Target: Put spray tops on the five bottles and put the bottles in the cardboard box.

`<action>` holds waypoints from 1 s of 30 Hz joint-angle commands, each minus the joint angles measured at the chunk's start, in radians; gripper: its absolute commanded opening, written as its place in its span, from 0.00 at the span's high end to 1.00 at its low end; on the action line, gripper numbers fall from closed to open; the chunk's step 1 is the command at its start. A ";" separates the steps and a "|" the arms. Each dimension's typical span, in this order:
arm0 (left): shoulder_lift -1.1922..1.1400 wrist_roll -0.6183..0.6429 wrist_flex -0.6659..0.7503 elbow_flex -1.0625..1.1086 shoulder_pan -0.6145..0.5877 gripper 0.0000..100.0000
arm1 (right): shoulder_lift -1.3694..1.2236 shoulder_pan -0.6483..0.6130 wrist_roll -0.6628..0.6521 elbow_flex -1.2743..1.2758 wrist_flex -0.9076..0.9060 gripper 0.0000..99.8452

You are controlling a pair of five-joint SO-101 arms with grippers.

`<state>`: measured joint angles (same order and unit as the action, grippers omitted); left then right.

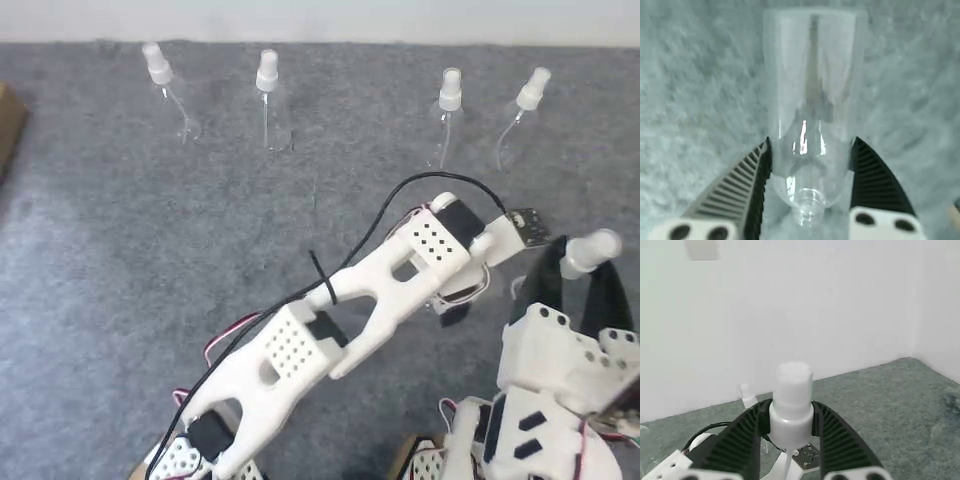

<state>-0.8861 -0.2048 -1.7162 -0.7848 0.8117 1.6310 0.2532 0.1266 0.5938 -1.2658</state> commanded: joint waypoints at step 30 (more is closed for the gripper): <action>0.775 -0.012 0.164 0.924 -0.126 0.88 | 0.005 -0.018 -0.063 -0.003 0.013 0.99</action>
<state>-0.2417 -0.1818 -1.5673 0.0944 0.7258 1.6310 0.2409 0.0790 0.5938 -1.2658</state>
